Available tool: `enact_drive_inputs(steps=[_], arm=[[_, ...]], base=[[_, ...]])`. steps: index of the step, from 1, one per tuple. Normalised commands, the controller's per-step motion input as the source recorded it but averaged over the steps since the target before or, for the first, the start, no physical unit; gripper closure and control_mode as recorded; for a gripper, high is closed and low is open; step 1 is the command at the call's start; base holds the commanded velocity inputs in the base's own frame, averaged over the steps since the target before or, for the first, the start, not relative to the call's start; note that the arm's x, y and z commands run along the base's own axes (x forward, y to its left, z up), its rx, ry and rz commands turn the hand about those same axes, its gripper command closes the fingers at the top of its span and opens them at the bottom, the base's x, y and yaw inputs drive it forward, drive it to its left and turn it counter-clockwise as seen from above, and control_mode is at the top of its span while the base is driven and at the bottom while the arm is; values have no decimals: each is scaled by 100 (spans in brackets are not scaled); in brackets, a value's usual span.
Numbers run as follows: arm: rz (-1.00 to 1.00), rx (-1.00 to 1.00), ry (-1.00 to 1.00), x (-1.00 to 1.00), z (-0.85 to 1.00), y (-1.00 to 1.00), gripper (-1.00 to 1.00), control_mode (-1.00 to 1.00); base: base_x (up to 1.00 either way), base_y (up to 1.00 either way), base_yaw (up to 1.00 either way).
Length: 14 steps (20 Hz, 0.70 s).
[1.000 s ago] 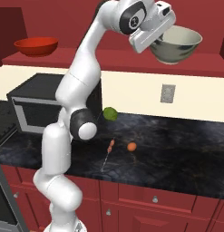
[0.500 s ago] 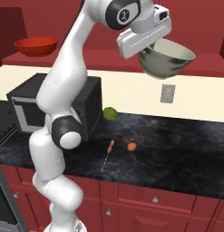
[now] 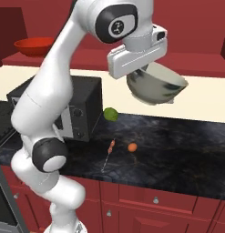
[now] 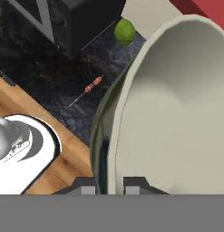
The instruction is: Pick both bowls and place them on the counter. Then place the kebab skewer in one bowl and place the egg in the other bowl.
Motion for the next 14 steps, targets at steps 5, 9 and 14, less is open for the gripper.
enact_drive_inputs(steps=[5, 9, 14], arm=[[0, -29, -9, -43, -100, 49, 100, -100], [-5, -19, 0, 10, -93, 26, 100, -100], [-12, -6, 0, 11, -94, 9, 100, -100]], base=[[0, 0, 0], [0, 0, 0], [0, 0, 0]])
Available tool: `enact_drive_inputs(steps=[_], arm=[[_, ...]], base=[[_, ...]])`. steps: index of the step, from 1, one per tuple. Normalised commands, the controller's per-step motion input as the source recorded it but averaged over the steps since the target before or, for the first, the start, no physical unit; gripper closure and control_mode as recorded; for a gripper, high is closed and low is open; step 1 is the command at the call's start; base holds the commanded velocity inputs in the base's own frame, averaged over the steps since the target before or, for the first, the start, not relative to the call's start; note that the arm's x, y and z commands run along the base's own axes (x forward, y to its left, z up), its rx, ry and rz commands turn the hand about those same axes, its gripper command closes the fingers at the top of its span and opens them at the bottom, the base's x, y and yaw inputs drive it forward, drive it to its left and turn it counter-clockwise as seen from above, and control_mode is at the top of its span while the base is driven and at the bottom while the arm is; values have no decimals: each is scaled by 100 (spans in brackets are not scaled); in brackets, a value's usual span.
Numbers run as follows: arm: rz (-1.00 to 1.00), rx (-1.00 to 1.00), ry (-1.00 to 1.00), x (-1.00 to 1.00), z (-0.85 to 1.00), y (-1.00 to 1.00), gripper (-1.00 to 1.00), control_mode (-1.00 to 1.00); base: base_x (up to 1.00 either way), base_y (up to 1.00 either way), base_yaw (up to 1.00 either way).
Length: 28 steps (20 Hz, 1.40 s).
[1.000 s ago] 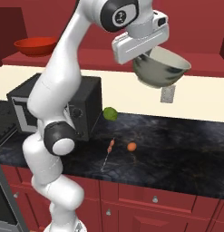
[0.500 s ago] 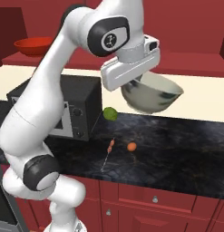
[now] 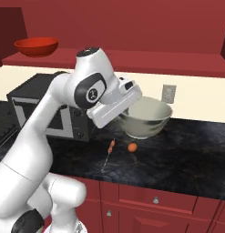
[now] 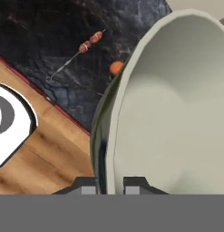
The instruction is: Pick both bowls and place them on the counter. Then place the kebab skewer in one bowl and place the egg in the other bowl.
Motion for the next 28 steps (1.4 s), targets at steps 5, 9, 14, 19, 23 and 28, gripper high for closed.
enact_drive_inputs(steps=[5, 9, 14, 19, 23, 28], arm=[[-14, 0, 0, 44, -70, 2, 100, -100], [-11, 0, 0, 48, -53, -13, 100, -100], [-9, 0, 0, 32, -54, -43, 100, -100], [-7, 0, 1, 39, -48, -41, 100, -100], [-4, 0, 2, 42, -40, -37, 100, -100], [-4, 0, 2, 35, -30, -34, 100, -100]], base=[[0, 0, 0], [0, 0, 0], [0, 0, 0], [0, 0, 0], [0, 0, 0], [0, 0, 0]])
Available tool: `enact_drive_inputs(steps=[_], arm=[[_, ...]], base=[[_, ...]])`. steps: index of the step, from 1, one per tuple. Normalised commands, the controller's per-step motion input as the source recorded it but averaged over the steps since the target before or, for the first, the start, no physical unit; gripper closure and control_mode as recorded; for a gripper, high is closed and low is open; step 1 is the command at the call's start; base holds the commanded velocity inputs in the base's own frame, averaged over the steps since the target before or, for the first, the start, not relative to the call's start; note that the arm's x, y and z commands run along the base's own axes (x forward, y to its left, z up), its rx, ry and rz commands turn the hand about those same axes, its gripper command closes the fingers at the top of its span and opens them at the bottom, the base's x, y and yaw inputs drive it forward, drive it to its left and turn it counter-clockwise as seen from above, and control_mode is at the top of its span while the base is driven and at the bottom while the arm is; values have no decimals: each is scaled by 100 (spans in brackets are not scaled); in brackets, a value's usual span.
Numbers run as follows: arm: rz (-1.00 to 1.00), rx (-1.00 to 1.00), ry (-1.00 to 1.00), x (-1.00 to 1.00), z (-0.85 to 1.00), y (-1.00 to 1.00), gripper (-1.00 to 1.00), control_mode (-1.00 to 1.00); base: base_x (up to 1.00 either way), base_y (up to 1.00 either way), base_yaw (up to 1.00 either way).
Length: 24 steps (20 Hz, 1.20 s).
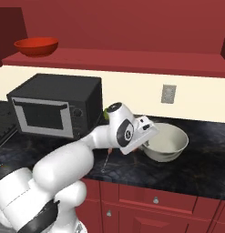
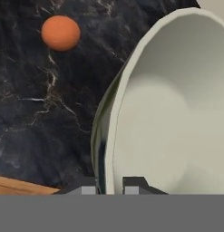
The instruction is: Pick both bowls and place them on the counter. Then place the kebab skewer in one bowl and place the egg in the other bowl.
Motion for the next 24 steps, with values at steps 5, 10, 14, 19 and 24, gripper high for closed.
enact_drive_inputs(steps=[5, 10, 14, 19, 24], arm=[[-4, 0, 1, 32, -27, -28, 100, -100], [-2, 0, 1, 22, -28, -11, 100, -100], [0, 1, 0, 8, -18, -1, 100, -100], [0, 1, 2, 4, -21, -1, 100, -100], [0, 0, 3, 7, -21, 0, 100, -100]], base=[[0, 0, 0], [0, 0, 0], [0, 0, 0], [0, 0, 0], [0, 0, 0]])
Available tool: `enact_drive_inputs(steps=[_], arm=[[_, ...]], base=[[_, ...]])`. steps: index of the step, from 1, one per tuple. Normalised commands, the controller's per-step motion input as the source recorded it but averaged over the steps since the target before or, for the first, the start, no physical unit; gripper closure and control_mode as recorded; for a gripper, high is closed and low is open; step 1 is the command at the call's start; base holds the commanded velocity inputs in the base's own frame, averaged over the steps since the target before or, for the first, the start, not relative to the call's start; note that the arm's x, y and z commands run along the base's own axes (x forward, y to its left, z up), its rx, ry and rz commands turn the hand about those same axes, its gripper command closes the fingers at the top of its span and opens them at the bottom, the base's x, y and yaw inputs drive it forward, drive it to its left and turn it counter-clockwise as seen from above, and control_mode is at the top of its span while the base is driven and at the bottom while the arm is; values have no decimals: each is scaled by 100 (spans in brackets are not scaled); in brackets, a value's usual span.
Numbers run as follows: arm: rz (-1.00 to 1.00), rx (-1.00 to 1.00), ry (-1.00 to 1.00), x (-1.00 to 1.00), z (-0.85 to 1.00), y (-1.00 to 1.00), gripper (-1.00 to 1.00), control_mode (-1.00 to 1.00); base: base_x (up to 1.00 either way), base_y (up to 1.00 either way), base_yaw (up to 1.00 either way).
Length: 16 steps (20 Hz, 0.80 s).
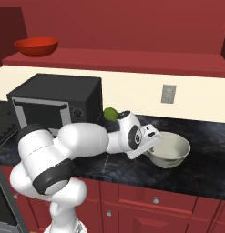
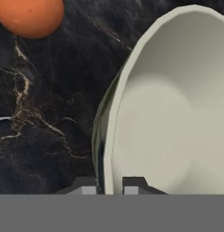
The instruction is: Pick both bowls and place them on the counter. Then place the kebab skewer in one bowl and place the egg in the other bowl.
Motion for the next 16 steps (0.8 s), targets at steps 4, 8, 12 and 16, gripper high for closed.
enact_drive_inputs(steps=[4, 8, 12, 16], arm=[[0, 0, 6, 3, -20, 0, -100, -100], [0, 0, 6, 3, -16, 0, -100, -100], [-1, 0, 5, -1, 2, 0, -100, -100], [0, 0, -1, -23, 38, 21, -100, -100]], base=[[0, 0, 0], [0, 0, 0], [0, 0, 0], [0, 0, 0]])
